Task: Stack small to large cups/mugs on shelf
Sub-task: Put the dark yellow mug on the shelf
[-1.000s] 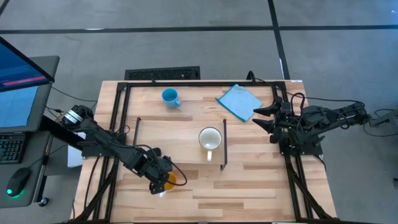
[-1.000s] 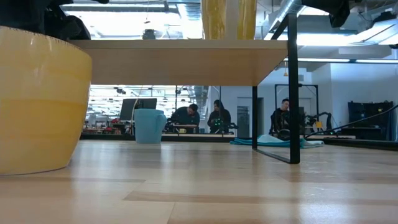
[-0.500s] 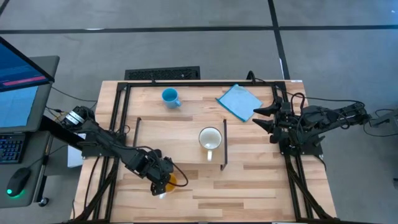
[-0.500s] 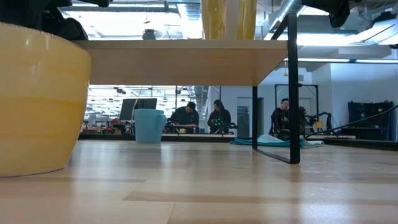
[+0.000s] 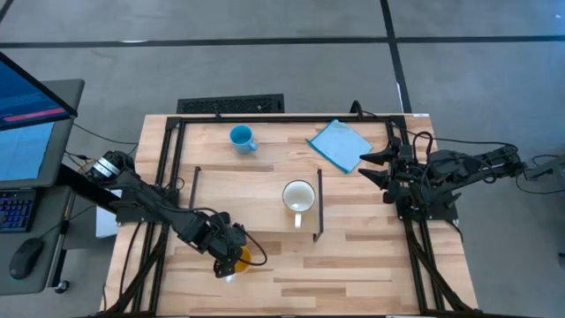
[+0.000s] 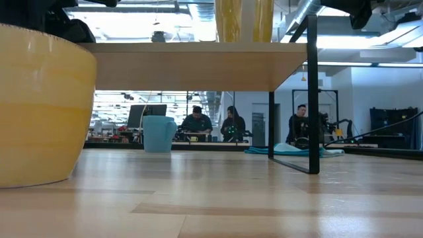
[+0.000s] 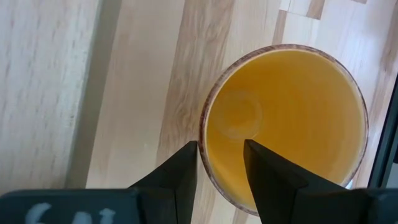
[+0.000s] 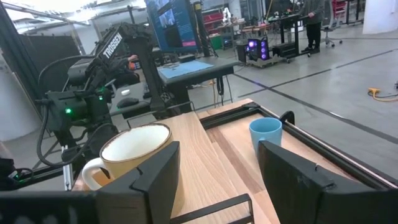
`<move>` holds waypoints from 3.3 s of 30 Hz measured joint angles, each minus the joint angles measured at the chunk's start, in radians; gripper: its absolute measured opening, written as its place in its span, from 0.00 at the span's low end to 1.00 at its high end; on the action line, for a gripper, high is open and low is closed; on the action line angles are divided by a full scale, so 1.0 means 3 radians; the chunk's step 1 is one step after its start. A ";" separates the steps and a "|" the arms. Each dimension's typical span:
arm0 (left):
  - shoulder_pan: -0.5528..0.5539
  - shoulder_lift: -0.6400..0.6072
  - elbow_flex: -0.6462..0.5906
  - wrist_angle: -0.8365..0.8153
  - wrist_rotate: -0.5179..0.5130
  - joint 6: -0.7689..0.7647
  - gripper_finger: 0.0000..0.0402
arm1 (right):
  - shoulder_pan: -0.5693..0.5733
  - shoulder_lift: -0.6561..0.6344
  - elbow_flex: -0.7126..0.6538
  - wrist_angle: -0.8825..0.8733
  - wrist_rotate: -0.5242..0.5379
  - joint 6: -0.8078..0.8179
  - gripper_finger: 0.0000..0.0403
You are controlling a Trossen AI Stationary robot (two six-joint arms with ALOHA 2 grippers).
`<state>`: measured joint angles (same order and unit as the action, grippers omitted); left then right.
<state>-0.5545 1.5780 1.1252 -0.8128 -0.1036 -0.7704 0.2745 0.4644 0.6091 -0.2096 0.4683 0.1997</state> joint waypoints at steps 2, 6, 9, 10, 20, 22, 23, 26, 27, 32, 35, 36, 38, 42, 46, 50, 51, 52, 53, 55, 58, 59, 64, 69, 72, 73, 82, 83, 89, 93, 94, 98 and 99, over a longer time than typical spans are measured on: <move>0.0000 0.0001 -0.0001 0.0000 -0.0001 -0.0002 0.31 | -0.0001 0.0000 0.0001 0.0001 0.0000 0.0000 0.59; 0.0001 0.0003 -0.0002 0.0000 -0.0006 -0.0024 0.30 | 0.0000 -0.0001 0.0001 0.0000 0.0000 0.0000 0.59; 0.0004 0.0004 -0.0003 -0.0001 -0.0020 -0.0041 0.26 | 0.0000 0.0000 0.0001 0.0000 0.0000 -0.0009 0.59; 0.0007 0.0005 -0.0003 -0.0001 -0.0021 -0.0042 0.23 | -0.0001 -0.0001 0.0000 0.0001 0.0000 -0.0039 0.59; 0.0019 0.0020 -0.0005 -0.0001 -0.0029 -0.0061 0.02 | -0.0001 0.0000 0.0001 0.0001 0.0000 -0.0081 0.59; 0.0020 0.0020 -0.0005 0.0005 -0.0028 -0.0093 0.02 | -0.0001 -0.0001 0.0000 0.0001 0.0000 -0.0081 0.59; 0.0022 0.0020 -0.0005 0.0002 -0.0023 -0.0105 0.02 | -0.0001 -0.0001 0.0000 0.0001 0.0000 -0.0081 0.59; 0.0023 0.0020 -0.0005 0.0002 0.0011 -0.0145 0.01 | -0.0001 0.0000 0.0001 0.0001 0.0000 -0.0081 0.59; 0.0025 0.0020 -0.0005 0.0002 0.0030 -0.0159 0.01 | 0.0000 -0.0001 0.0000 0.0001 0.0000 -0.0081 0.59; 0.0028 0.0036 0.0094 -0.0128 0.0068 -0.0193 0.01 | -0.0001 -0.0001 0.0001 0.0001 0.0000 -0.0082 0.59; 0.0031 0.0045 0.0168 -0.0269 0.0104 -0.0238 0.01 | 0.0000 0.0000 0.0001 0.0003 0.0000 -0.0083 0.59; 0.0030 0.0045 0.0181 -0.0301 0.0106 -0.0238 0.01 | -0.0001 -0.0001 0.0001 0.0003 0.0000 -0.0083 0.59; 0.0028 0.0043 0.0195 -0.0316 0.0162 -0.0264 0.00 | 0.0000 0.0000 0.0001 0.0003 0.0000 -0.0083 0.59; 0.0027 0.0041 0.0197 -0.0367 0.0246 -0.0282 0.00 | -0.0001 -0.0001 0.0000 0.0003 0.0000 -0.0084 0.59; 0.0024 0.0036 0.0203 -0.0352 0.0289 -0.0303 0.00 | -0.0001 -0.0001 0.0001 0.0002 0.0000 -0.0085 0.59; 0.0023 0.0033 0.0205 -0.0303 0.0284 -0.0304 0.00 | 0.0000 -0.0001 0.0001 0.0001 0.0000 -0.0085 0.59; 0.0023 0.0032 0.0208 -0.0286 0.0281 -0.0304 0.00 | 0.0000 -0.0001 0.0001 0.0001 0.0000 -0.0085 0.59; 0.0023 0.0030 0.0209 -0.0277 0.0280 -0.0304 0.00 | 0.0000 -0.0001 0.0001 0.0001 0.0000 -0.0085 0.59; 0.0023 0.0029 0.0209 -0.0278 0.0280 -0.0302 0.00 | -0.0001 -0.0001 0.0001 0.0001 0.0000 -0.0085 0.59; 0.0023 0.0027 0.0220 -0.0298 0.0280 -0.0262 0.00 | -0.0001 -0.0001 0.0001 0.0000 0.0000 -0.0088 0.59; 0.0031 0.0024 0.0302 -0.0346 0.0262 -0.0154 0.00 | -0.0005 -0.0001 0.0001 -0.0011 0.0001 -0.0092 0.59; 0.0032 0.0022 0.0339 -0.0376 0.0248 -0.0141 0.00 | -0.0005 -0.0001 0.0001 -0.0014 0.0001 -0.0091 0.59; 0.0027 0.0019 0.0495 -0.0486 0.0207 -0.0031 0.00 | 0.0001 -0.0001 0.0000 -0.0020 0.0001 -0.0081 0.59; 0.0015 0.0019 0.0663 -0.0492 0.0319 0.0096 0.00 | 0.0000 -0.0001 0.0001 -0.0020 0.0001 -0.0080 0.59; 0.0015 0.0019 0.0806 -0.0551 0.0409 0.0113 0.00 | -0.0004 -0.0001 0.0001 -0.0023 0.0002 -0.0080 0.59; 0.0015 0.0018 0.0853 -0.0599 0.0419 0.0129 0.00 | -0.0005 -0.0001 0.0001 -0.0027 0.0011 -0.0080 0.59; -0.0003 0.0017 0.1453 -0.1167 0.0446 0.0370 0.00 | -0.0006 0.0004 0.0001 -0.0114 0.0017 0.0145 0.59; -0.0003 0.0017 0.1549 -0.1244 0.0439 0.0381 0.00 | -0.0006 0.0013 0.0001 -0.0127 0.0017 0.0192 0.59; 0.0040 0.0017 0.2119 -0.1685 0.0135 0.0340 0.00 | -0.0006 0.0112 0.0001 -0.0146 0.0014 0.0319 0.59; 0.0131 0.0013 0.2434 -0.1978 -0.0161 0.0173 0.00 | 0.0000 0.0146 0.0001 -0.0146 0.0014 0.0323 0.59; 0.0173 0.0012 0.2488 -0.2067 -0.0235 0.0134 0.00 | 0.0000 0.0158 0.0001 -0.0146 0.0009 0.0326 0.59; 0.0432 0.0011 0.2600 -0.2206 -0.0410 -0.0051 0.00 | 0.0000 0.0161 0.0001 -0.0148 0.0000 0.0383 0.59; 0.0520 0.0012 0.2600 -0.2246 -0.0423 -0.0105 0.00 | 0.0000 0.0160 0.0001 -0.0148 0.0000 0.0384 0.59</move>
<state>-0.3985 1.5814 1.9053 -1.4867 -0.2305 -0.8019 0.2745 0.5125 0.6094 -0.2539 0.4683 0.3149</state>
